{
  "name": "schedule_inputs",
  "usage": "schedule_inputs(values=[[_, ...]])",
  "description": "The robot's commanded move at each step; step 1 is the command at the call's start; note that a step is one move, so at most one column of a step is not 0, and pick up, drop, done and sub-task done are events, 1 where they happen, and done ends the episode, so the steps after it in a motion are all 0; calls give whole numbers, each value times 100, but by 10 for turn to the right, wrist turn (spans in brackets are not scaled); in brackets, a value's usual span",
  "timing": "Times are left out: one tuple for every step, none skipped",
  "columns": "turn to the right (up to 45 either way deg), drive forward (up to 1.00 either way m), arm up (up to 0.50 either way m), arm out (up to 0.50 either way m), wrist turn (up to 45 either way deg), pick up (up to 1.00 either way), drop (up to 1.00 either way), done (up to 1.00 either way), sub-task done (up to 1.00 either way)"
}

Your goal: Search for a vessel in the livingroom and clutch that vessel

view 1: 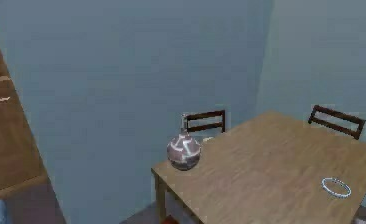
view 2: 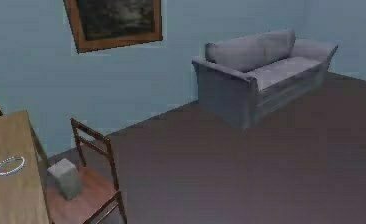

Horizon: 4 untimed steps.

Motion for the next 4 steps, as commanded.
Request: schedule_inputs(values=[[-450, 0, 0, 0, 0, 0, 0, 0, 0], [-390, 0, 0, 0, 0, 0, 0, 0, 0], [0, 0, 50, 0, 0, 0, 0, 0, 0], [0, 0, 38, 0, 0, 0, 0, 0, 0]])
